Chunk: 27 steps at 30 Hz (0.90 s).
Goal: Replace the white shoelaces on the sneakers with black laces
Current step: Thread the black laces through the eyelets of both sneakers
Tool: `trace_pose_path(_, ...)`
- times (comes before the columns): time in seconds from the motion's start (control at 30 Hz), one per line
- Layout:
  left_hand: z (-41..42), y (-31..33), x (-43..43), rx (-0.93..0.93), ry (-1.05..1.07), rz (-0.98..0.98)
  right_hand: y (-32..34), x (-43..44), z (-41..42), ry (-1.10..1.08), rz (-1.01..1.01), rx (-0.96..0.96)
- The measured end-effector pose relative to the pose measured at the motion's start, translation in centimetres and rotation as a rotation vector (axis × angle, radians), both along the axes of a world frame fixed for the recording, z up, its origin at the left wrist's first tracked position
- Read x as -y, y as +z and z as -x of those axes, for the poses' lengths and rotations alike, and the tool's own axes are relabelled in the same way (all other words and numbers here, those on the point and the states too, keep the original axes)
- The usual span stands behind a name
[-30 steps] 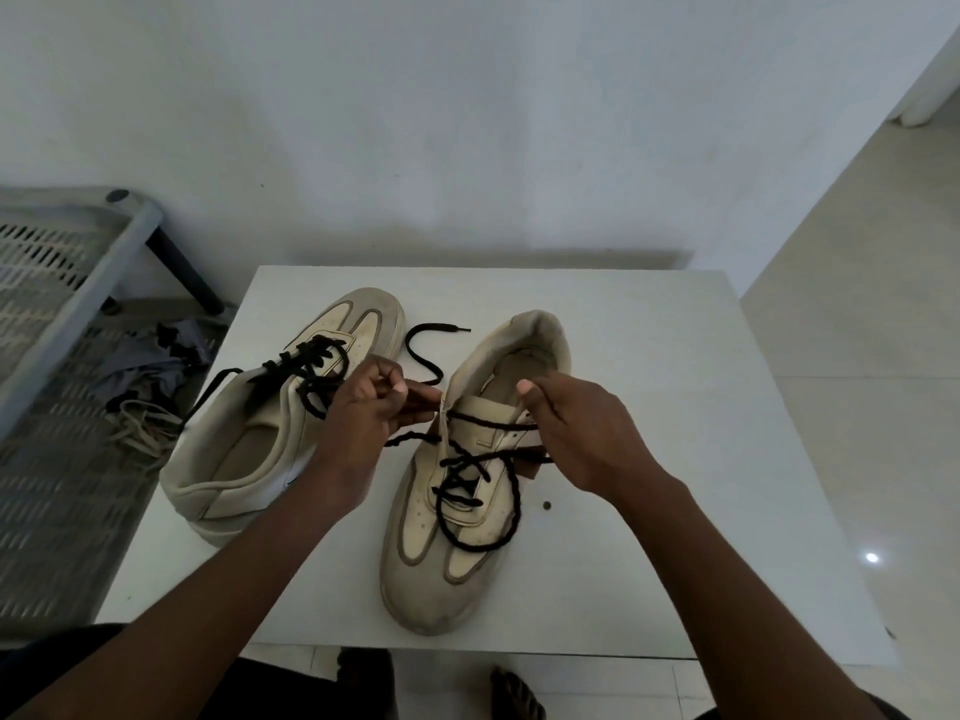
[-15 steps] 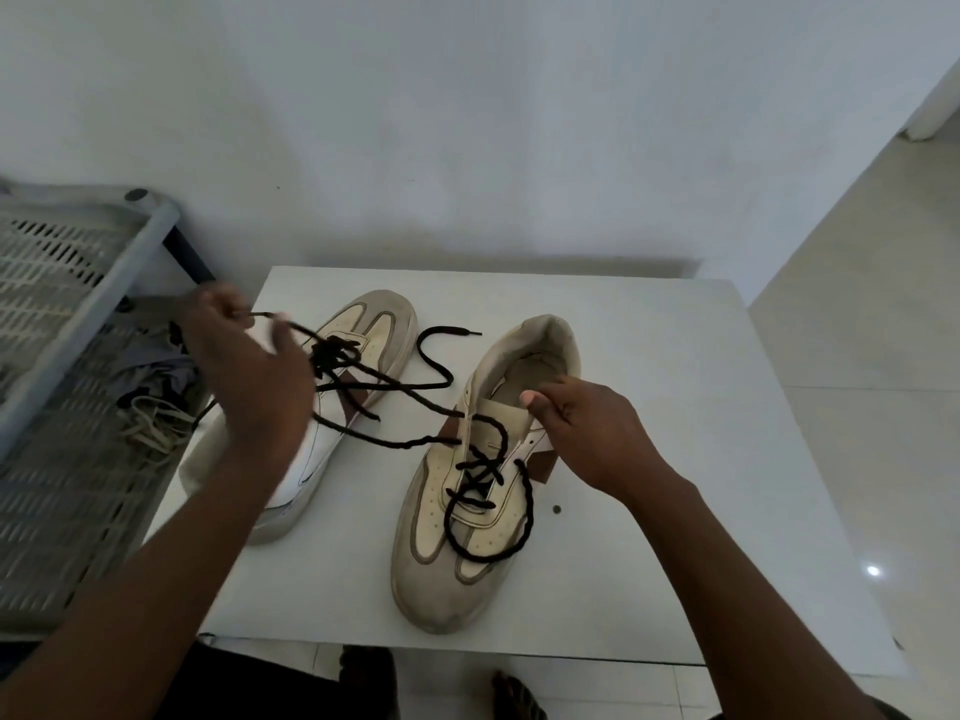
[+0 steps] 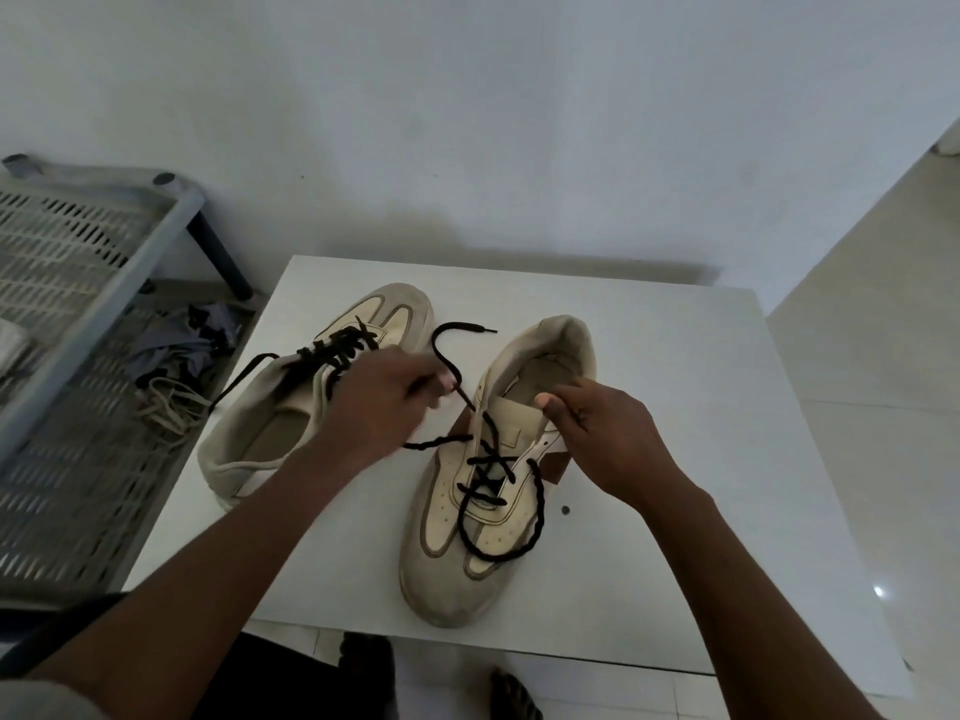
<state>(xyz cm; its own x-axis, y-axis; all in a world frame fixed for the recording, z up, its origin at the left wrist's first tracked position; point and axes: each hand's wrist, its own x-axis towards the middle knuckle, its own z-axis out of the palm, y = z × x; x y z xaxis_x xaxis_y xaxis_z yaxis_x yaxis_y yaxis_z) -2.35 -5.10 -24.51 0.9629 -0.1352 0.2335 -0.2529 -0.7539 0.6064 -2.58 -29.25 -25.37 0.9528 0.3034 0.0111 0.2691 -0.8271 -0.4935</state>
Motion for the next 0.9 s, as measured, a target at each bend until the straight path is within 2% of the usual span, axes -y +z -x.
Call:
trace_pose_path(0.17, -1.5, 2.7, -3.8, 0.086, 0.664, 0.558, 0.1, 0.2, 0.0, 0.022, 0.007, -0.016)
trace_pose_path(0.23, -1.8, 2.6, -5.5, 0.067, 0.789, 0.534, 0.1, 0.2, -0.1, 0.025, 0.003, -0.021)
trace_pose_path(0.3, -1.5, 1.8, -5.6, 0.036, 0.745, 0.202, 0.1, 0.1, -0.1, 0.022, -0.004, -0.024)
trace_pose_path(0.37, -1.1, 0.7, -4.2, 0.105, 0.572, -0.216, 0.1, 0.0, -0.1, 0.021, -0.012, -0.02)
trace_pose_path(0.4, -0.9, 0.4, -3.3, 0.145, 0.428, -0.311, 0.0, 0.0, -0.1, 0.023, -0.016, -0.014)
trace_pose_path(0.43, -0.7, 0.4, -2.3, 0.143, 0.246, -0.311, 0.0, 0.0, -0.1, 0.022, -0.02, -0.01)
trace_pose_path(0.5, 0.3, 0.3, 0.0, 0.01, -0.082, -0.227, 0.0, 0.0, -0.1, 0.019, -0.025, -0.007)
trace_pose_path(0.57, 1.1, -0.6, 1.6, -0.088, -0.237, -0.264, -0.2, 0.0, -0.1, 0.016, -0.023, -0.004)
trace_pose_path(0.67, 1.1, -1.2, 2.2, -0.008, -0.26, -0.282, -0.4, -0.1, 0.0, 0.015, -0.022, 0.002)
trace_pose_path(0.73, 0.6, -0.7, 1.4, -0.012, -0.248, -0.16, -0.4, 0.0, 0.0, 0.015, -0.031, 0.006)
trace_pose_path(0.83, -0.1, 0.7, -0.4, -0.086, 0.059, 0.162, -0.5, 0.1, -0.1, 0.022, -0.028, -0.003)
trace_pose_path(0.9, -0.4, 1.5, -1.0, -0.048, 0.262, 0.22, -0.5, 0.2, -0.1, 0.02, -0.026, -0.006)
